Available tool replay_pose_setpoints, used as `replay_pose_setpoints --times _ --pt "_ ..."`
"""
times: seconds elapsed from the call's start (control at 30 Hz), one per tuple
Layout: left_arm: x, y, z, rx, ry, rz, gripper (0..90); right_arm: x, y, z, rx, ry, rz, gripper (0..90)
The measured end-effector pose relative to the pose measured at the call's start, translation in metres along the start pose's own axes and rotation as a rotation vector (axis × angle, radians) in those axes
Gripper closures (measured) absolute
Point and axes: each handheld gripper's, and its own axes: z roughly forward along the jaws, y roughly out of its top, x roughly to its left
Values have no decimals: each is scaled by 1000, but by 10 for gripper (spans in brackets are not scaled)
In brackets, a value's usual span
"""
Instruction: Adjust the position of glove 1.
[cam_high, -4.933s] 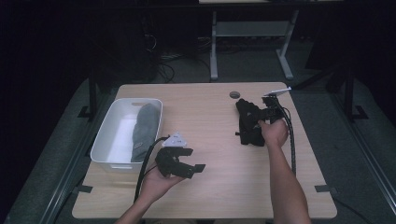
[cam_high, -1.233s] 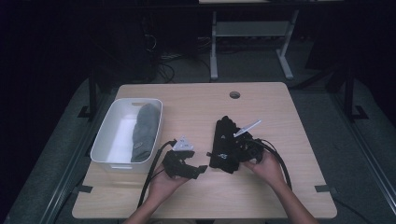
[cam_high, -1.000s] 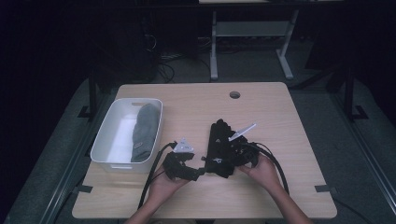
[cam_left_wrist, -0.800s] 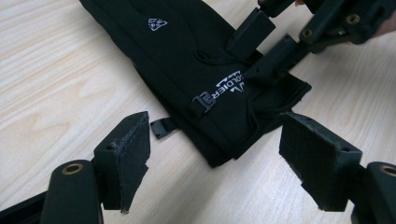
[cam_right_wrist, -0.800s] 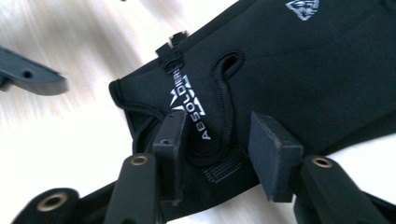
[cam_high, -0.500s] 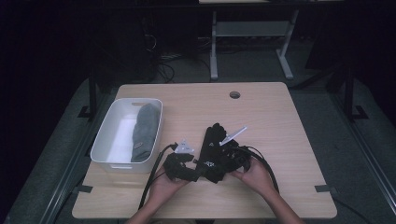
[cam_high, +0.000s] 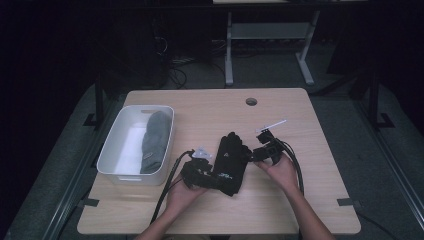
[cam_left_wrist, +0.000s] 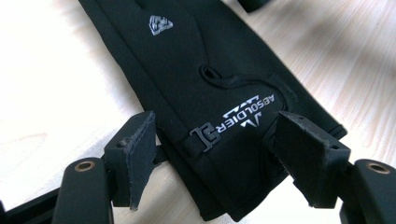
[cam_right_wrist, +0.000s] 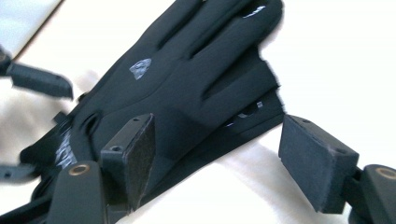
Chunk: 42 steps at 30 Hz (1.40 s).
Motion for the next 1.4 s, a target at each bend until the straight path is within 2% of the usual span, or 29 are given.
replay_pose_setpoints --times 0.13,0.3,0.37,0.47,0.57,0.7,0.83,1.03,1.2,1.4 --pt "2 -1 5 40 -2 -11 311 -6 2 6 7 -1 37 269" --pt "4 -2 4 40 13 -25 308 -16 2 11 -5 30 99 268" --pt "4 -2 4 42 15 -26 302 -16 4 12 -9 32 104 269" --pt "2 -2 4 45 22 -15 327 -14 5 15 -13 28 95 282" --pt "0 -2 5 57 38 19 362 -9 6 17 -14 5 62 311" --pt "-4 0 6 77 60 65 417 -3 7 20 -5 -12 34 428" --pt "-6 1 7 79 63 80 498 1 8 23 -8 -28 16 557" --pt "-6 1 8 66 78 107 672 2 7 26 -20 -4 20 719" --pt "-5 1 10 47 71 99 751 3 7 25 -55 -8 -7 761" --pt "-5 2 6 33 87 110 793 3 7 16 -83 27 16 767"
